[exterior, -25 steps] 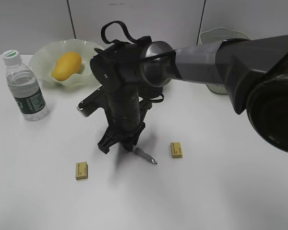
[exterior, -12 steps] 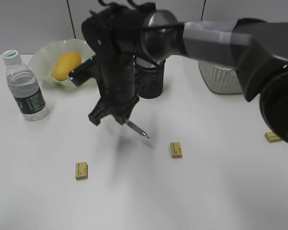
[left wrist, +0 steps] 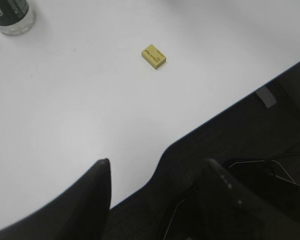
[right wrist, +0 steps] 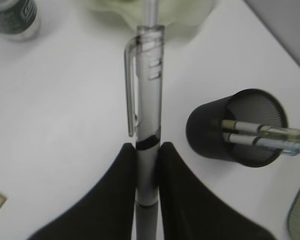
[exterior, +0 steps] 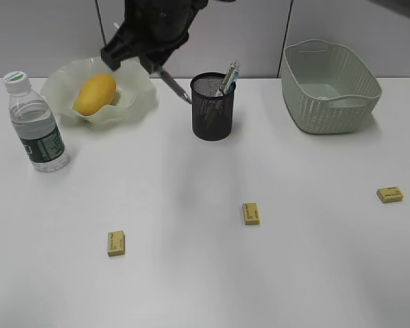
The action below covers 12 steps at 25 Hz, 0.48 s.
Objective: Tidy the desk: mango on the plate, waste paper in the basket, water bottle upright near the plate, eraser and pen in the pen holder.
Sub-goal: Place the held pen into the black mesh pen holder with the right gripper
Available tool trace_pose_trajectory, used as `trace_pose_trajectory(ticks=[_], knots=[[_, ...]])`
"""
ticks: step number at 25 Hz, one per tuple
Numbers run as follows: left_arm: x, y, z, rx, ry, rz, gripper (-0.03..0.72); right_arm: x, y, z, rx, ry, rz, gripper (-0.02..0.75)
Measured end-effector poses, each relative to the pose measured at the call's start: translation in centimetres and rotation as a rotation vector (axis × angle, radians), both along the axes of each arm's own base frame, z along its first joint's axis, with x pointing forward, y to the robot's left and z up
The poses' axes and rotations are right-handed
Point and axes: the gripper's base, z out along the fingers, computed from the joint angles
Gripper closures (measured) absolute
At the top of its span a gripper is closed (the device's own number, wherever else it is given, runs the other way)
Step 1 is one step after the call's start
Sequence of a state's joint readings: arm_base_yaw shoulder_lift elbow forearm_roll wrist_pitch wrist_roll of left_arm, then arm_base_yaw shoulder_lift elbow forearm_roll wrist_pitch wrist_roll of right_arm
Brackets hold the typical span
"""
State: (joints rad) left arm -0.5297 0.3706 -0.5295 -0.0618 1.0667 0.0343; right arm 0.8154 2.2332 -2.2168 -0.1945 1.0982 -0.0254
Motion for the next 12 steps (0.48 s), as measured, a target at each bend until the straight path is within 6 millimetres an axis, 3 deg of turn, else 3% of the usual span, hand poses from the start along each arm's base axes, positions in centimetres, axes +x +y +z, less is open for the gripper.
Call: trace_pose_trajectory(ticks=[3,9,12], knots=[[0.0,0.0,0.0,0.0,0.0,0.0,0.253,1.1,-1.6,2.3,0.078,-0.064,-0.049,0.622],[0.0,0.0,0.0,0.0,0.0,0.0,0.253,4.1,-7.8,6.8,0.165,-0.157,-0.207,0.622],[0.0,0.0,0.0,0.0,0.0,0.0,0.253,4.7,-10.2,8.7,0.194,-0.199,-0.259,0.622]])
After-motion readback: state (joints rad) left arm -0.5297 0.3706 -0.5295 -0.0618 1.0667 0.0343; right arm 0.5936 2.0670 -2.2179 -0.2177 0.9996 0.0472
